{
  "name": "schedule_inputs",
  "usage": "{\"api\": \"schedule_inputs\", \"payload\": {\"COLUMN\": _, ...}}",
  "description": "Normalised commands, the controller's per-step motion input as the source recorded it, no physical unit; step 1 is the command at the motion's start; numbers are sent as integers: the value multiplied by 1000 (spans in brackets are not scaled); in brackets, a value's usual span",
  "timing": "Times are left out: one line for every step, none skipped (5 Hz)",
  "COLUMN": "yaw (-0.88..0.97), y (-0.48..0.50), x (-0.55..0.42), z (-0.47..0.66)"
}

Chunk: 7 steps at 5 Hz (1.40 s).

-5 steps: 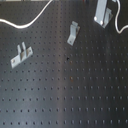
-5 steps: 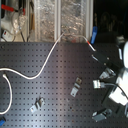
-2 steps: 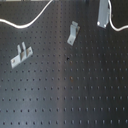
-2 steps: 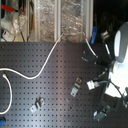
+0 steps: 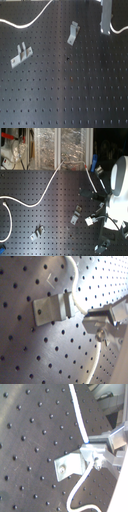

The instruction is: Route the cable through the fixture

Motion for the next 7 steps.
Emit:
{"api": "schedule_inputs", "payload": {"yaw": -483, "y": 6, "x": 1, "z": 191}}
{"api": "schedule_inputs", "payload": {"yaw": -385, "y": 11, "x": -94, "z": 1}}
{"api": "schedule_inputs", "payload": {"yaw": -414, "y": 7, "x": -277, "z": 3}}
{"api": "schedule_inputs", "payload": {"yaw": -394, "y": -123, "x": -355, "z": 7}}
{"api": "schedule_inputs", "payload": {"yaw": -354, "y": -44, "x": -285, "z": 188}}
{"api": "schedule_inputs", "payload": {"yaw": -248, "y": -13, "x": -238, "z": 165}}
{"api": "schedule_inputs", "payload": {"yaw": -203, "y": -80, "x": -257, "z": 374}}
